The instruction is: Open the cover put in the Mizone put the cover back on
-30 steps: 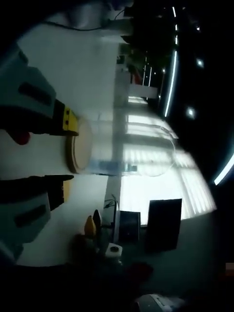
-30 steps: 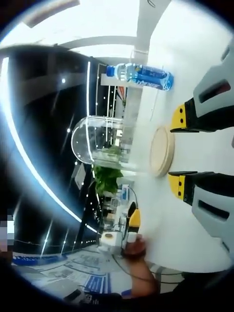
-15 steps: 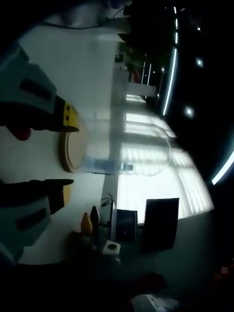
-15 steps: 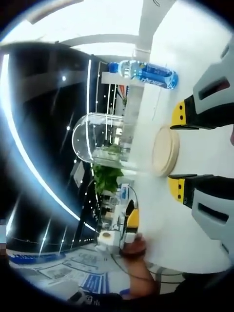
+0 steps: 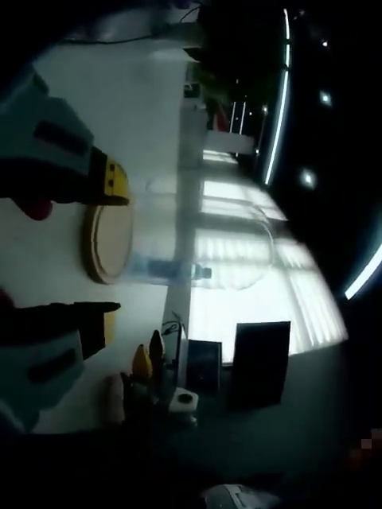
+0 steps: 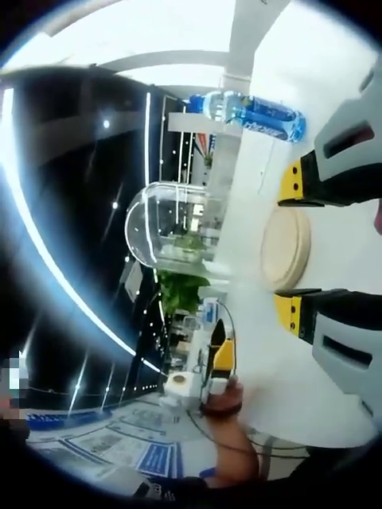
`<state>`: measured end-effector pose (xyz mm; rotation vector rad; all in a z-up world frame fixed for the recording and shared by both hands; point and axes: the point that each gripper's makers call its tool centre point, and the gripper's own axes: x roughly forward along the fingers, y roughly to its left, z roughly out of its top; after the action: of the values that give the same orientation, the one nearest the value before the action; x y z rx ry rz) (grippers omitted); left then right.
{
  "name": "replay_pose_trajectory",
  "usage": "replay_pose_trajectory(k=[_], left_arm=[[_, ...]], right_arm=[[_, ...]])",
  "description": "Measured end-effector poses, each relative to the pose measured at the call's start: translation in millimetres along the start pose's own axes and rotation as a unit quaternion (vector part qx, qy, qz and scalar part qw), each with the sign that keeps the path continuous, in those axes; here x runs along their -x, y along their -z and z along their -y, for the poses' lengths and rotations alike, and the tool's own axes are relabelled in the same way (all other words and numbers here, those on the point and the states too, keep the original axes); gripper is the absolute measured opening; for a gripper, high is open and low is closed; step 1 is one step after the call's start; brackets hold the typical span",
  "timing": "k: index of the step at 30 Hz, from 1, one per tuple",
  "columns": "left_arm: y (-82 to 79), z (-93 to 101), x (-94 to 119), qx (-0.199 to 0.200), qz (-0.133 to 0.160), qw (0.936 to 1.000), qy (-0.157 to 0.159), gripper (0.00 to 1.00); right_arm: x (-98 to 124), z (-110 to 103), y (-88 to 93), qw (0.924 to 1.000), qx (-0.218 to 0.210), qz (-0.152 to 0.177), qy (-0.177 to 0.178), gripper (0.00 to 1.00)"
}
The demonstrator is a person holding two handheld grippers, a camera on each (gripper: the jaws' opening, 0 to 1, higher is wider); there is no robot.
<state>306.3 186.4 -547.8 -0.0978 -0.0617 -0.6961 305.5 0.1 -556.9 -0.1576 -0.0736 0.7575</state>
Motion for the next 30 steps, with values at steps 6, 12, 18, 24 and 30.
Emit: replay_pose_trajectory(k=[6, 12, 18, 24, 30], left_arm=[[-11.2, -3.6, -12, -0.006, -0.003, 1.0, 0.005, 0.44], [-21.4, -13.0, -22, -0.015, -0.003, 0.9999, 0.007, 0.45], [-32.1, -18.3, -33, -0.016, 0.009, 0.9997, 0.018, 0.5], [-34.7, -22.4, -45, -0.011, 0.01, 0.9994, 0.032, 0.52], [-33.4, -27.7, -60, -0.017, -0.003, 0.999, 0.04, 0.52]], right_arm=[[-8, 6, -4.9, 1.0, -0.002, -0.002, 0.001, 0.4], [-17, 16, -8.6, 0.9999, -0.015, -0.004, 0.007, 0.42], [-26, 23, -14.8, 0.9999, -0.012, -0.01, 0.001, 0.45], [-36, 34, -23.7, 0.9996, -0.028, -0.003, -0.004, 0.46], [-47, 40, -26.3, 0.9988, -0.048, 0.002, -0.011, 0.47]])
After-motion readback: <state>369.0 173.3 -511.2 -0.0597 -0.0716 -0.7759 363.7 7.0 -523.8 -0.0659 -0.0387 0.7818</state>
